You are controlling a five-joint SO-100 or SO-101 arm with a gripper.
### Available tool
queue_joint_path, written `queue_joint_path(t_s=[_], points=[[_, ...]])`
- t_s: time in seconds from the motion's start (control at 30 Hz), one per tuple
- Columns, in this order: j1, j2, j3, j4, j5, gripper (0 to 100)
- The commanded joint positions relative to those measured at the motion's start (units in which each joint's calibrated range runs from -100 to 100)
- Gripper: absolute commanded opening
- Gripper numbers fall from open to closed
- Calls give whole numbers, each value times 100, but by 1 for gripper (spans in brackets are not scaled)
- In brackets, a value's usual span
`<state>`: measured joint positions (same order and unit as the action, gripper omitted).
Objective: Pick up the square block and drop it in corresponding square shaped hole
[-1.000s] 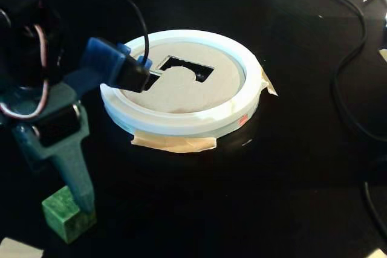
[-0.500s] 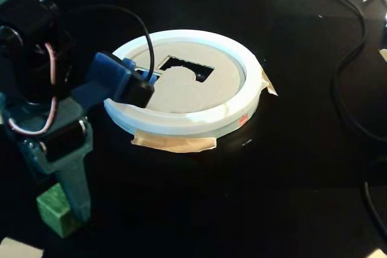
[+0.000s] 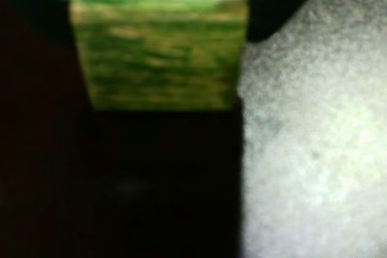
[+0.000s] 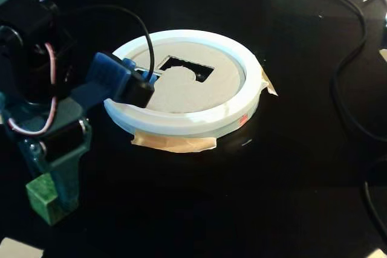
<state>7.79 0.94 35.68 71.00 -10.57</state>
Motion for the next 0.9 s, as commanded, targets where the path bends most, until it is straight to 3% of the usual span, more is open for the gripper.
queue_joint_path(t_s=[0.0,0.13,0.43,0.7,0.87], points=[[-80,-161,-498,20,-15,30],[-80,-528,-426,50,-20,30],[-292,-2445,-826,1696,-259,30],[-3189,-2740,-1792,1846,-1128,30],[-4187,-2722,-2047,1465,-1411,30]])
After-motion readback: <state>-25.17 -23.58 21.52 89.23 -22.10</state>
